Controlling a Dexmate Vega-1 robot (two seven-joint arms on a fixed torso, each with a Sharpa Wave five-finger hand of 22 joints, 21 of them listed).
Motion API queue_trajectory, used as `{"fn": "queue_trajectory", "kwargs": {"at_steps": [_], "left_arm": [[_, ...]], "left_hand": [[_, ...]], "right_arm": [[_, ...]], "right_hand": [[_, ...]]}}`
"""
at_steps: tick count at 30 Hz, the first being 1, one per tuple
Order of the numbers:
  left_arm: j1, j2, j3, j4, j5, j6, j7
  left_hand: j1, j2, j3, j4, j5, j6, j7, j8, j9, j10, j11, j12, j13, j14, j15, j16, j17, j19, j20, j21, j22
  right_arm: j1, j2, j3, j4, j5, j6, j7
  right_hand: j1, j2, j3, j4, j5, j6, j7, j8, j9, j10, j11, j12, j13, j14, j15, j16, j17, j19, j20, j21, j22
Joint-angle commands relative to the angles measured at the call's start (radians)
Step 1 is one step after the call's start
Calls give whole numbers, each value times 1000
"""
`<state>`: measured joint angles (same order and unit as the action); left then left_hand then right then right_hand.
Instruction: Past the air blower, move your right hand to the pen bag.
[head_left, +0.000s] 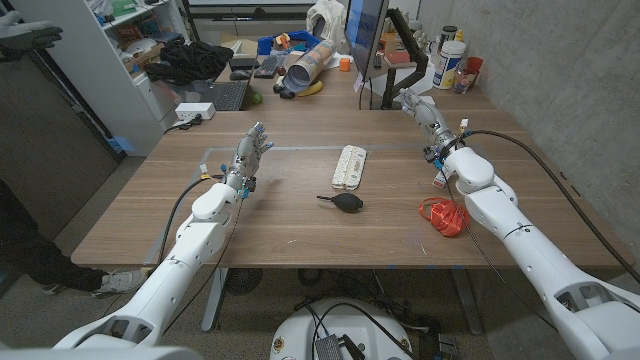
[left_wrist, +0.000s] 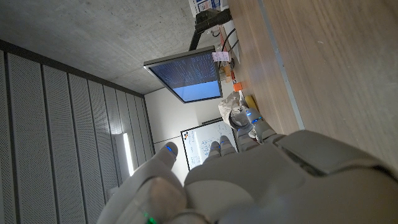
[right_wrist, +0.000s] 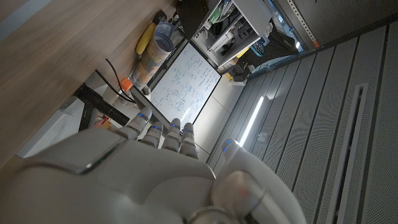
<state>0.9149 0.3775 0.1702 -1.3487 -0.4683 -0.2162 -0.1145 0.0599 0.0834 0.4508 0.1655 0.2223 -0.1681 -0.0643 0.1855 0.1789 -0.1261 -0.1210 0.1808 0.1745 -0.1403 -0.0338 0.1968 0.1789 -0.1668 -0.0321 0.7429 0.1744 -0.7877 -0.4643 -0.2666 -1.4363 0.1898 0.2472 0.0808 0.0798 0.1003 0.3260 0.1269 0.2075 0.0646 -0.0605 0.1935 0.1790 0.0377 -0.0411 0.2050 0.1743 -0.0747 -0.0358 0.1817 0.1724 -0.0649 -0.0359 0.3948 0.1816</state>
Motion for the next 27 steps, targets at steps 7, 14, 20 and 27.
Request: {"fn": "queue_trajectory", "kwargs": {"at_steps": [7,14,20,27], "left_arm": [[3,-2,0,-4,4,3,1],[3,-1,0,-2,5,5,0],[2,-1,-1,0,5,6,-2],[-2,-1,-2,6,4,6,-5]], "left_hand": [[1,56,2,0,6,-13,3,4,4,-2,3,7,5,-6,-40,4,3,-32,-68,-4,5],[1,56,2,0,6,-12,3,4,4,-3,4,6,5,-6,-41,4,3,-32,-68,-6,6],[1,56,2,0,6,-12,3,4,4,-2,4,7,5,-6,-40,4,3,-32,-68,-7,6],[1,56,2,1,7,-10,3,5,4,-2,4,6,5,-5,-40,4,3,-30,-67,-9,6]], "right_arm": [[17,-29,-20,-34,-93,17,4],[24,-50,-34,-60,-155,21,3],[29,-60,-42,-74,-198,20,1],[36,-65,-50,-84,-237,22,1]], "right_hand": [[13,67,9,-5,-5,18,-3,6,4,17,1,10,5,10,-20,6,0,10,-67,-7,3],[18,67,11,-7,-6,21,-3,6,4,20,-3,10,5,15,-21,6,0,12,-66,-9,3],[21,67,13,-9,-7,24,-4,5,4,22,-3,9,5,17,-22,6,0,15,-66,-9,3],[25,67,15,-11,-8,32,-6,7,4,31,-3,11,5,20,-23,6,0,20,-66,-10,3]]}}
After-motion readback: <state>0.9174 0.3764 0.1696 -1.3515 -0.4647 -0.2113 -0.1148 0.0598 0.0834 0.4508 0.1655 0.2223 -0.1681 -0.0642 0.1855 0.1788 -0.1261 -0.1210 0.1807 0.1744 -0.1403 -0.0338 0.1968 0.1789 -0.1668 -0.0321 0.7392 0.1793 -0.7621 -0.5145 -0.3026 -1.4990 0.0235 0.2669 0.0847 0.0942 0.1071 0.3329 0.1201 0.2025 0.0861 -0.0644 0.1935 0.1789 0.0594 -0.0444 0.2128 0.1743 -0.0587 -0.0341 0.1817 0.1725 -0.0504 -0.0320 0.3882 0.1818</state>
